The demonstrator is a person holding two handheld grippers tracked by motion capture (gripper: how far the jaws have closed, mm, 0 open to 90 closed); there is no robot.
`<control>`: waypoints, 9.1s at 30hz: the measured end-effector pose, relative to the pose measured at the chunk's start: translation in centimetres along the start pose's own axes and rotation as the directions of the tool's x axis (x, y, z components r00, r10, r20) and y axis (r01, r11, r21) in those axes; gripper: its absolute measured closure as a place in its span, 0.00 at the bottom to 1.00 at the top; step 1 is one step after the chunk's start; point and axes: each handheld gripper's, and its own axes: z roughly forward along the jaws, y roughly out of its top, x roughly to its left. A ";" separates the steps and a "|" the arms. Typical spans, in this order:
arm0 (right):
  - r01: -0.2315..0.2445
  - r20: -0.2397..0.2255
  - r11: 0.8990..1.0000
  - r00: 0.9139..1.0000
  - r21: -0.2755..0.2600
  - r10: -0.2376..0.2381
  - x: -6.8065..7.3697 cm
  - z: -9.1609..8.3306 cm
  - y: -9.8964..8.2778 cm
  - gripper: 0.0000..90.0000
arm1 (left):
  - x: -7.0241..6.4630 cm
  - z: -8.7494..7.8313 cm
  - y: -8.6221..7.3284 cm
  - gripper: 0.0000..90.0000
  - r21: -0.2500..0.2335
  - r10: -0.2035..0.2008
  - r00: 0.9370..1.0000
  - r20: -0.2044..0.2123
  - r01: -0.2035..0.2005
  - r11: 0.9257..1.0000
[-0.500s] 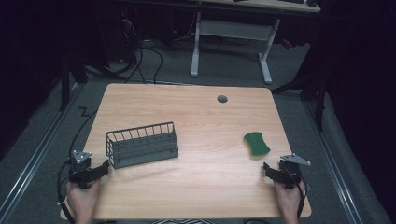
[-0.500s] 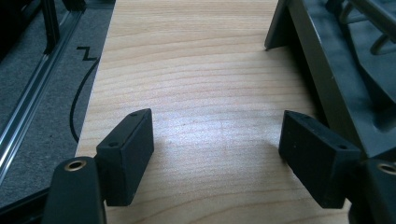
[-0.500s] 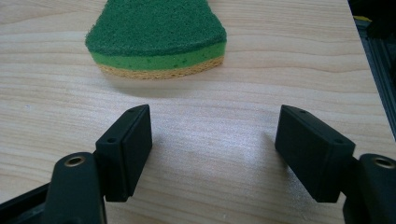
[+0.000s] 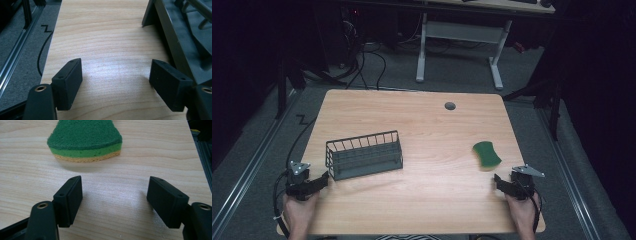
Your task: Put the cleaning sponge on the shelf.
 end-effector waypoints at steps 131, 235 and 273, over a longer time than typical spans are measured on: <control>0.362 -0.496 0.928 0.792 -0.089 -0.357 17.4 4.4 10.2 0.97 | -11.0 0.1 4.9 0.96 -0.031 0.190 0.915 0.357 -0.192 0.981; 0.104 -0.128 0.991 0.988 0.089 -0.092 2.0 5.1 8.7 0.35 | -8.1 3.7 3.3 0.34 -0.012 0.105 0.986 0.125 -0.105 0.994; 0.209 -0.269 0.971 0.934 -0.119 -0.234 4.6 -1.5 13.7 0.35 | -8.2 3.7 3.3 0.35 -0.011 0.114 0.987 0.117 -0.113 0.994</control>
